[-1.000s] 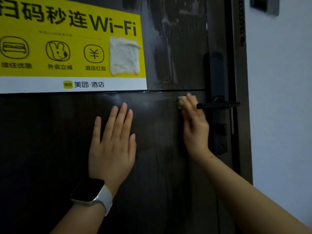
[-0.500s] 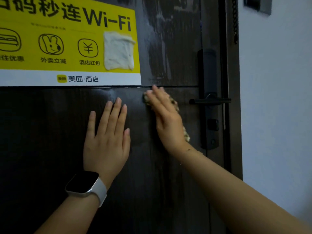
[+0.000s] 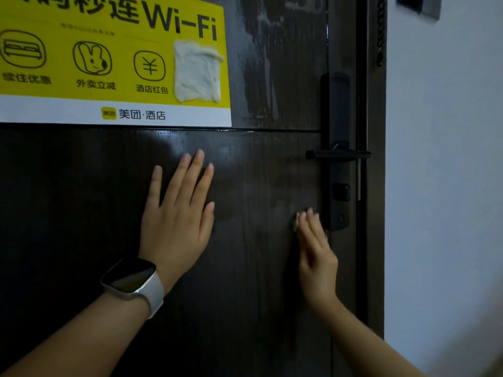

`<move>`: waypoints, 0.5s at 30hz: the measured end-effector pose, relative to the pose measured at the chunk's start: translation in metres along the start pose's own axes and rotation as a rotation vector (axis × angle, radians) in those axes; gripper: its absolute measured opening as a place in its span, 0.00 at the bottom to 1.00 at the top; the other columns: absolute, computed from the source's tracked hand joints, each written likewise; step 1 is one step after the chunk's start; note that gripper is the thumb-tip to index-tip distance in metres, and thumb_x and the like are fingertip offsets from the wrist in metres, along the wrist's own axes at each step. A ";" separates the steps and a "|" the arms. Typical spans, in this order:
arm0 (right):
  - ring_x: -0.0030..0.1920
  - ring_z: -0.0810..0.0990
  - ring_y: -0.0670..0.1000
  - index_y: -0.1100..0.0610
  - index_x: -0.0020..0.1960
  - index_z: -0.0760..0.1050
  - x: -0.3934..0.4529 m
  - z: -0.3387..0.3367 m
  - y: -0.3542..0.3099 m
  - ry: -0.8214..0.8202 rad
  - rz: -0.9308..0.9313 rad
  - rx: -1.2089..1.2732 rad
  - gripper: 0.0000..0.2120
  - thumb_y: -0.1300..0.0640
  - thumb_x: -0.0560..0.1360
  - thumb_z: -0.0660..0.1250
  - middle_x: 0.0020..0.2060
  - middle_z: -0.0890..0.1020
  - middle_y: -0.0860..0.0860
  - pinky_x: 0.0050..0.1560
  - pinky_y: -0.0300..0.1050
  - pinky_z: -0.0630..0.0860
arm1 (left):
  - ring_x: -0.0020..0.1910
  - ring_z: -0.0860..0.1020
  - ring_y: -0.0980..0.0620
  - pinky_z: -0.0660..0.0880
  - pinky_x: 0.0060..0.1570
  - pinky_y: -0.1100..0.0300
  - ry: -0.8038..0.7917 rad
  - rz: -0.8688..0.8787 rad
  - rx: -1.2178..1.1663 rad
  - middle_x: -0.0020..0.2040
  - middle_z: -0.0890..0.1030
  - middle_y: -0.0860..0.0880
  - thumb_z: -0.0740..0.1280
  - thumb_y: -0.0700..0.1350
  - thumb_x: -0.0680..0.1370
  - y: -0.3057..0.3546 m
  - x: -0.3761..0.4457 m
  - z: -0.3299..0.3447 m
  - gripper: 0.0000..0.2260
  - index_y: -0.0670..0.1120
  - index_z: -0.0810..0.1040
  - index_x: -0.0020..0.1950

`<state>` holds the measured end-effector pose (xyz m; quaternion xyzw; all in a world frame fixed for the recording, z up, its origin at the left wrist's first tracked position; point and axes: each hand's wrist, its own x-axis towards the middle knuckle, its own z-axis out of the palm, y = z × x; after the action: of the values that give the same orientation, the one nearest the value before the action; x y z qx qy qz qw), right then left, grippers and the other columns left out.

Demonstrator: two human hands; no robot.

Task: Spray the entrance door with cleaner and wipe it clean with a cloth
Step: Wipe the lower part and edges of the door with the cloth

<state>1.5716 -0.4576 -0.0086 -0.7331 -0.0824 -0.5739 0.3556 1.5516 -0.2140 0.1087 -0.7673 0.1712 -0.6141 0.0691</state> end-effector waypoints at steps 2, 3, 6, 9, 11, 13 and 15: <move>0.76 0.60 0.46 0.52 0.73 0.67 -0.040 -0.004 0.013 -0.076 -0.040 -0.058 0.37 0.78 0.70 0.65 0.75 0.65 0.47 0.76 0.45 0.57 | 0.78 0.52 0.45 0.49 0.75 0.41 -0.029 0.033 -0.008 0.79 0.53 0.43 0.56 0.50 0.80 0.007 -0.012 -0.006 0.27 0.43 0.58 0.78; 0.75 0.61 0.46 0.53 0.72 0.68 -0.057 -0.005 0.018 -0.111 -0.055 -0.073 0.36 0.78 0.69 0.66 0.74 0.66 0.47 0.75 0.42 0.57 | 0.78 0.51 0.45 0.48 0.75 0.41 -0.045 0.044 -0.013 0.79 0.52 0.43 0.56 0.51 0.79 0.012 -0.022 -0.008 0.28 0.44 0.57 0.78; 0.72 0.67 0.51 0.53 0.69 0.73 -0.073 -0.008 0.015 -0.147 -0.055 -0.017 0.28 0.72 0.72 0.65 0.71 0.70 0.51 0.72 0.49 0.66 | 0.79 0.49 0.45 0.44 0.76 0.41 -0.127 0.026 -0.032 0.80 0.50 0.44 0.55 0.55 0.78 0.028 -0.058 -0.009 0.30 0.45 0.56 0.78; 0.57 0.74 0.59 0.51 0.61 0.77 -0.037 -0.008 -0.005 -0.122 -0.043 0.001 0.21 0.70 0.73 0.64 0.58 0.74 0.59 0.55 0.60 0.76 | 0.79 0.45 0.45 0.36 0.75 0.43 -0.237 -0.002 0.011 0.80 0.46 0.44 0.52 0.63 0.76 0.024 -0.079 -0.001 0.36 0.46 0.53 0.79; 0.51 0.76 0.58 0.57 0.59 0.79 0.000 -0.011 -0.023 -0.101 -0.164 -0.052 0.16 0.68 0.73 0.66 0.52 0.76 0.59 0.50 0.56 0.78 | 0.79 0.43 0.45 0.34 0.74 0.42 -0.286 0.020 0.041 0.80 0.44 0.43 0.54 0.67 0.74 0.019 -0.084 0.005 0.40 0.45 0.53 0.79; 0.50 0.77 0.55 0.59 0.59 0.79 0.043 -0.013 -0.046 -0.052 -0.280 -0.078 0.14 0.66 0.73 0.68 0.50 0.77 0.56 0.48 0.48 0.78 | 0.79 0.42 0.44 0.34 0.74 0.42 -0.297 0.038 0.047 0.80 0.43 0.43 0.61 0.67 0.73 0.016 -0.085 0.008 0.43 0.44 0.51 0.79; 0.51 0.78 0.54 0.60 0.56 0.80 0.080 -0.009 -0.064 0.024 -0.297 -0.041 0.13 0.67 0.72 0.70 0.49 0.78 0.55 0.50 0.43 0.75 | 0.78 0.42 0.44 0.33 0.73 0.42 -0.296 0.039 0.044 0.80 0.43 0.43 0.66 0.67 0.70 0.016 -0.084 0.007 0.48 0.44 0.51 0.79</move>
<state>1.5567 -0.4392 0.0920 -0.7132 -0.1739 -0.6303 0.2526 1.5396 -0.2005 0.0243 -0.8443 0.1606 -0.4965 0.1221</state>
